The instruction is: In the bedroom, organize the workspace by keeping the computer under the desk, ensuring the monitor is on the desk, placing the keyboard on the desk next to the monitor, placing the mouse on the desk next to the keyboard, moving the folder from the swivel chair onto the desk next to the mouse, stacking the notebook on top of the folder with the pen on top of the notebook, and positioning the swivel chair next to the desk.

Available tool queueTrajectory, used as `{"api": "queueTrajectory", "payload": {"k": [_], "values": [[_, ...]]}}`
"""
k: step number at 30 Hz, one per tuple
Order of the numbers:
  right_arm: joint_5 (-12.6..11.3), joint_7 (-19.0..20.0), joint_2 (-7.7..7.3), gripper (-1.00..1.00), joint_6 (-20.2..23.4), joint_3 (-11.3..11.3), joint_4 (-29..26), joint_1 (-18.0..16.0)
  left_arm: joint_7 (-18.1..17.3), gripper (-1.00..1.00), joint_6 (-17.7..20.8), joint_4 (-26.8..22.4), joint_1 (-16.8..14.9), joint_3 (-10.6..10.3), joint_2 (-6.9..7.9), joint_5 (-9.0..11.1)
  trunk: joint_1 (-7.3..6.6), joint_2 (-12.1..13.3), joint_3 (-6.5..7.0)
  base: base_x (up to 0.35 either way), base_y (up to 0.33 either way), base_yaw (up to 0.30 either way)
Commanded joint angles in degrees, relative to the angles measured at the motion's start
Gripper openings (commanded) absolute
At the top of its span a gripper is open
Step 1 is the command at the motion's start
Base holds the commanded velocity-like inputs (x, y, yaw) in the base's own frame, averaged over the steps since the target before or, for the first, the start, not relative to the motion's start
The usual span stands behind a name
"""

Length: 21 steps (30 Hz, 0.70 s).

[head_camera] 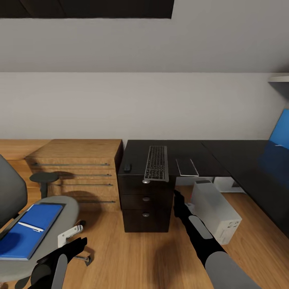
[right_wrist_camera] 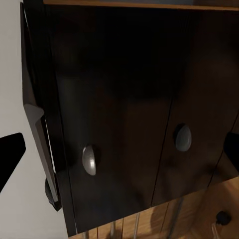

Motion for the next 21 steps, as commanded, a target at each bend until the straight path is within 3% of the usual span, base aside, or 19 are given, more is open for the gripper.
{"api": "queueTrajectory", "payload": {"k": [1, 15, 21], "values": [[-0.48, 0.17, -0.02, 1.0, 0.03, 0.07, 0.02, -0.03, 0.42, 1.0, 0.2, -0.06, -0.04, 0.06, -0.04, 0.61, -0.01, -0.03, -0.05, 0.0, 0.002, 0.0], [-0.45, 0.17, 0.12, 1.0, 0.03, 0.11, 0.01, -0.03, 0.47, 1.0, 0.2, -0.06, -0.04, -0.03, -0.04, 0.6, -3.08, 5.59, 2.46, 0.0, 0.0, 0.0], [-0.42, 0.17, 0.54, 1.0, 0.02, 0.13, 0.07, -0.03, 0.42, 1.0, 0.2, -0.06, -0.04, -0.05, -0.04, 0.57, -3.08, 5.59, 2.46, 0.0, 0.0, 0.0]]}}
